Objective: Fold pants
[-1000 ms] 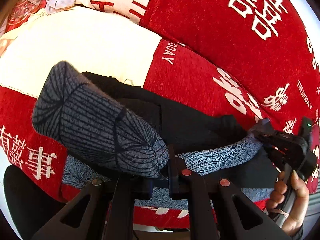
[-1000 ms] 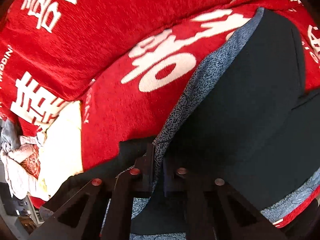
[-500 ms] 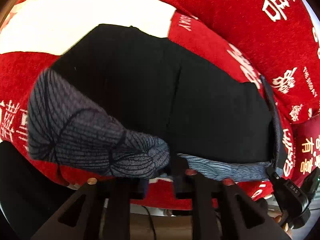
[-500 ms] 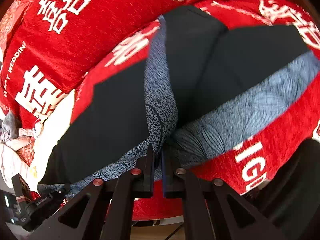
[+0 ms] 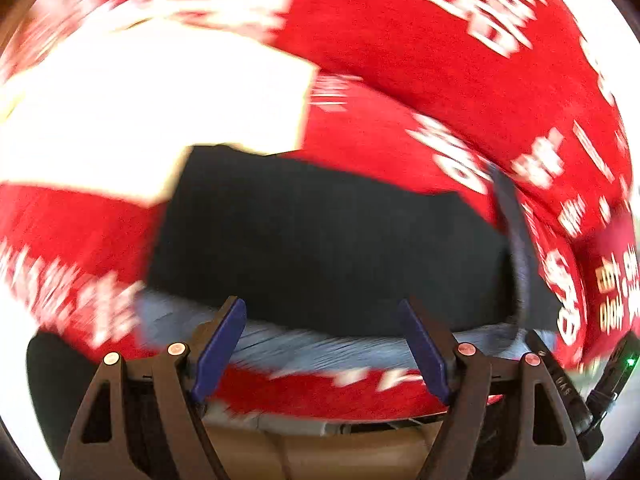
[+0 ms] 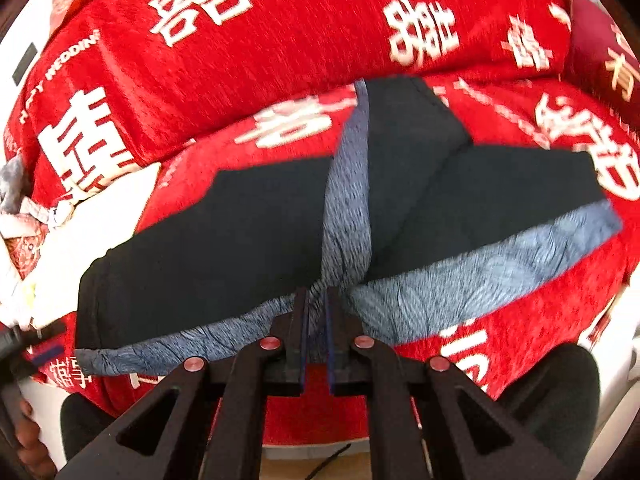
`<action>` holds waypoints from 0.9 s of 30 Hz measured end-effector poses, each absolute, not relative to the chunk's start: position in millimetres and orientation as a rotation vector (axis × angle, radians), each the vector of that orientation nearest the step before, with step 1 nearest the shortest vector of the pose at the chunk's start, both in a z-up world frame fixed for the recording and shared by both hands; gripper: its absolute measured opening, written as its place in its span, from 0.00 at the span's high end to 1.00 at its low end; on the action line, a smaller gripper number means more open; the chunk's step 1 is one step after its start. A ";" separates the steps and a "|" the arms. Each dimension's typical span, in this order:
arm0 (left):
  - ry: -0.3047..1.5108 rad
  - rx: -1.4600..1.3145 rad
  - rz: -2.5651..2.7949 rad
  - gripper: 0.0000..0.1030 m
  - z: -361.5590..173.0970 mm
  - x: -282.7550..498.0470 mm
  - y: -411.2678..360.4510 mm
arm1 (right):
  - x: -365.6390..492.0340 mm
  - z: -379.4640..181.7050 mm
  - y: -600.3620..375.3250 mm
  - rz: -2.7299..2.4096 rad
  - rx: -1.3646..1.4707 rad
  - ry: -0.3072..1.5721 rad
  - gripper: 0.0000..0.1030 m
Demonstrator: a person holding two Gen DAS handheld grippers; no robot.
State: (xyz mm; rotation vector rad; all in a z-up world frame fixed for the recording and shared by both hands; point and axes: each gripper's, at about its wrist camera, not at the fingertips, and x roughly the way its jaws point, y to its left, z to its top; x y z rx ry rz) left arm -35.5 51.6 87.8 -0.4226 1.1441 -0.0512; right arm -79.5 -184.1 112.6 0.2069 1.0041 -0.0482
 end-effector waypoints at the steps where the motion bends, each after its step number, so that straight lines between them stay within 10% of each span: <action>1: 1.152 -0.377 -0.071 0.22 85.5 -23.4 31.7 | -78.4 115.3 -183.9 -0.045 0.197 1.001 0.65; 3: 1.204 -0.270 -0.075 0.22 69.8 2.3 -4.6 | -77.7 121.0 -189.1 -0.048 0.188 0.989 0.35; 7: 1.277 -0.119 0.002 0.22 33.8 20.7 -34.0 | -70.4 143.5 -206.6 -0.108 0.088 0.926 0.22; 27: 1.269 -0.136 0.346 0.07 30.0 -11.8 76.2 | 166.4 43.4 -217.3 -0.205 -0.198 1.309 0.17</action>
